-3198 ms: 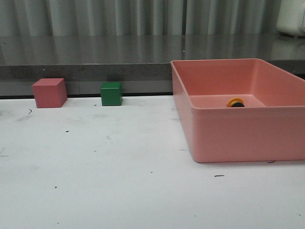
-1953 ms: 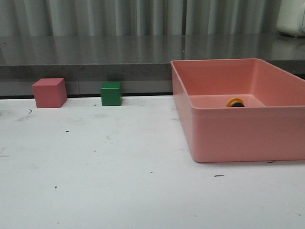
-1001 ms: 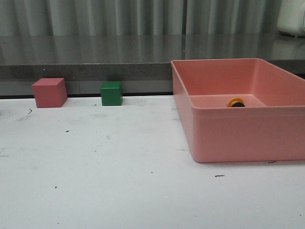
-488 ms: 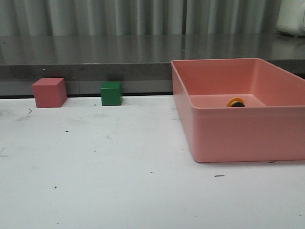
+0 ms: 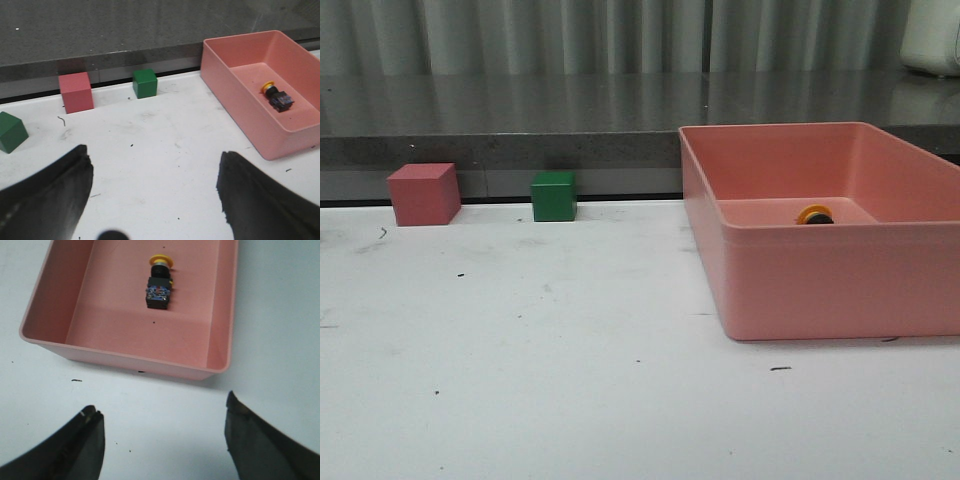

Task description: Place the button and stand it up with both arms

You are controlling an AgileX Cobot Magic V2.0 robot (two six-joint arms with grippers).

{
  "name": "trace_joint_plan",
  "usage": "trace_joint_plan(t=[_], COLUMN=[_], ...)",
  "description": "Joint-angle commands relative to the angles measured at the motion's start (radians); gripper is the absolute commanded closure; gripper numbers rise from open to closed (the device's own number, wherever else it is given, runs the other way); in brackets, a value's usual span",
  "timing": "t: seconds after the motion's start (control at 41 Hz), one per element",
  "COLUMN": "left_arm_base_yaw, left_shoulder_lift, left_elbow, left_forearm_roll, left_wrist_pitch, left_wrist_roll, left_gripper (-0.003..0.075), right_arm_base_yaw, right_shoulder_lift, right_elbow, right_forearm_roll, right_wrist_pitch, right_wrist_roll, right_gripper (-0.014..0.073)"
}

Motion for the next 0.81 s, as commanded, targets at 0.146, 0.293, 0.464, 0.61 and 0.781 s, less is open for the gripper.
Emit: trace_joint_plan(t=[0.146,0.293,0.464,0.61,0.781], left_arm_base_yaw=[-0.040,-0.040,-0.040,-0.040,-0.040], left_shoulder_lift=[0.010,0.010,0.010,0.010,0.010], left_elbow=[-0.037,-0.037,-0.037,-0.037,-0.037], left_forearm_roll=[-0.014,-0.014,-0.014,-0.014,-0.014], left_wrist_pitch=[-0.078,-0.078,-0.078,-0.078,-0.078], left_wrist_roll=[0.000,0.000,0.000,0.000,0.000], left_gripper=[0.0209,0.0209,0.0209,0.0209,0.0209], right_arm_base_yaw=[0.034,0.034,0.041,0.063,0.071], right_shoulder_lift=[0.217,0.367,0.541,0.686,0.833], right_elbow=[-0.193,-0.289,-0.405,-0.506,-0.627], right_forearm_roll=[0.011,0.011,0.011,0.005,-0.027], right_wrist_pitch=[-0.021,0.010,0.015,0.021,0.073], right_wrist_roll=[-0.014,-0.014,-0.014,-0.014,-0.013], right_gripper=[0.0067,0.0067,0.0067,0.0067,0.0067])
